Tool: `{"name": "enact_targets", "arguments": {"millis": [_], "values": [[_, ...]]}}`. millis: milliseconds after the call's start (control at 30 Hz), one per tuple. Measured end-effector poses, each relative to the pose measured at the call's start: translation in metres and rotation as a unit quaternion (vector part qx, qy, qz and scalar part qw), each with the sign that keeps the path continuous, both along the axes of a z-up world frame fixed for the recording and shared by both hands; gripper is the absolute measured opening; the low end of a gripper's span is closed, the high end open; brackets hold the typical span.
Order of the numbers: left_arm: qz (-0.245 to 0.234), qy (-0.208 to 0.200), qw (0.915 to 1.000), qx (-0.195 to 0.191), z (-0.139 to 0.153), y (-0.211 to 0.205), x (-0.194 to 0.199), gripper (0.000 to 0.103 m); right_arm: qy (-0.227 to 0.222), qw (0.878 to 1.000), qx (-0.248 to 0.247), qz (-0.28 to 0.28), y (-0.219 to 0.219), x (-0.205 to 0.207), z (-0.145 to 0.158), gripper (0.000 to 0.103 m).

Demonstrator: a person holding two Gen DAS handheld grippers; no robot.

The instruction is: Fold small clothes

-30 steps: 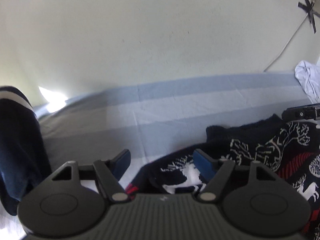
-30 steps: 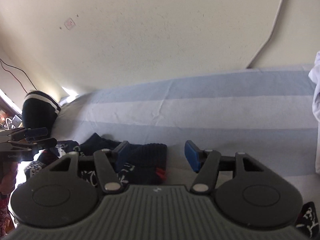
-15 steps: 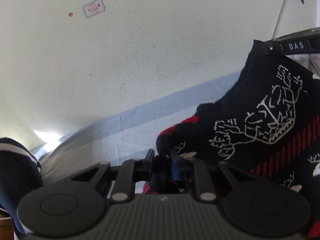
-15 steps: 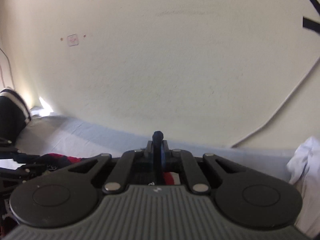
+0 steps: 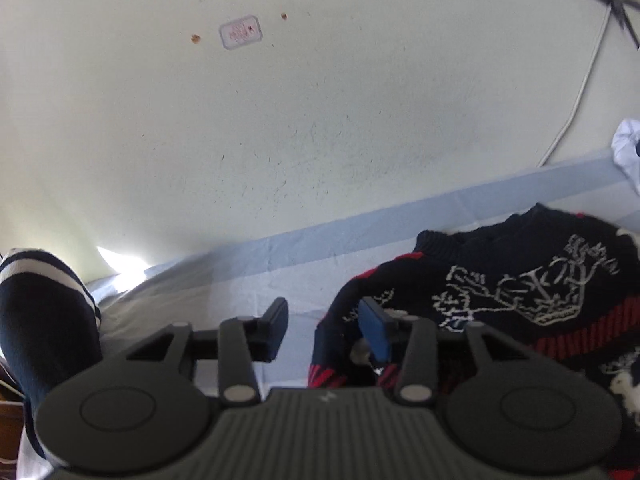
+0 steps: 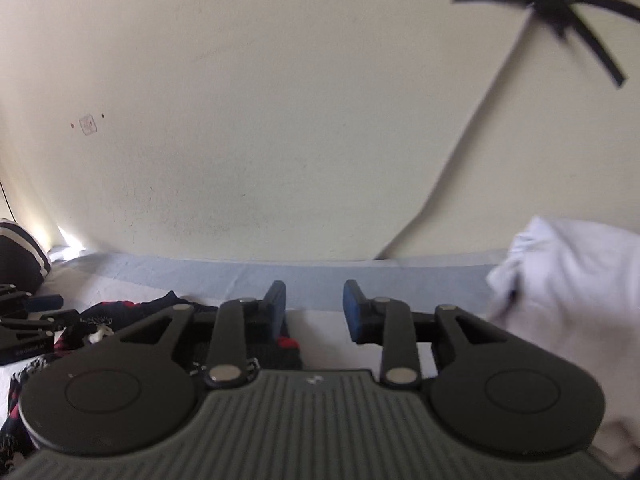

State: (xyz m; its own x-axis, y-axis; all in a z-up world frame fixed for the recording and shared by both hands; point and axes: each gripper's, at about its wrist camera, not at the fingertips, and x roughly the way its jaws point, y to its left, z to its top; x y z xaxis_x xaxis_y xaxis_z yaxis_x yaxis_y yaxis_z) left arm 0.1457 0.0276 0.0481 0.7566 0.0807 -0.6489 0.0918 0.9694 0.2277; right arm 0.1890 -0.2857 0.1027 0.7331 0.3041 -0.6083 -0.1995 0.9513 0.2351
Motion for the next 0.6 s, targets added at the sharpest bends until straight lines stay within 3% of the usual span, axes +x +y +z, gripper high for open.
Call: {"name": "enact_targets", "arguments": {"millis": [133,200,300,367,433,500,533,567,600], "values": [[-0.033,-0.005,0.9981,-0.052,0.006,-0.018,-0.036,0.05,0.004,1.0,-0.017,0.002,-0.033,-0.065,0.011,0.052],[-0.059,0.002,0.9955,-0.074,0.002,-0.031,-0.054,0.055,0.014,0.999,-0.03,0.002,-0.034,-0.094,0.0,0.054],[-0.088,0.008,0.9927,-0.082,-0.011,-0.052,-0.077,0.06,0.014,0.999,-0.051,-0.003,-0.033,-0.118,-0.016,0.069],[-0.098,0.012,0.9917,-0.082,-0.026,-0.063,-0.089,0.061,0.013,0.997,-0.076,-0.013,-0.029,-0.121,-0.024,0.078],[-0.103,0.02,0.9906,-0.088,-0.04,-0.069,-0.096,0.061,0.018,0.996,-0.084,-0.028,-0.036,-0.113,-0.03,0.078],[-0.098,0.026,0.991,-0.087,-0.052,-0.072,-0.1,0.061,0.054,0.997,-0.036,-0.042,-0.057,-0.098,-0.038,0.076],[-0.095,0.027,0.9914,-0.086,-0.057,-0.073,-0.101,0.062,0.085,0.995,0.015,-0.044,-0.071,-0.093,-0.047,0.057],[-0.095,0.017,0.9917,-0.085,-0.06,-0.072,-0.104,0.064,0.111,0.991,0.058,-0.042,-0.078,-0.085,-0.056,0.019],[-0.098,0.012,0.9918,-0.082,-0.061,-0.072,-0.106,0.065,0.126,0.988,0.081,-0.046,-0.083,-0.083,-0.061,0.012]]}}
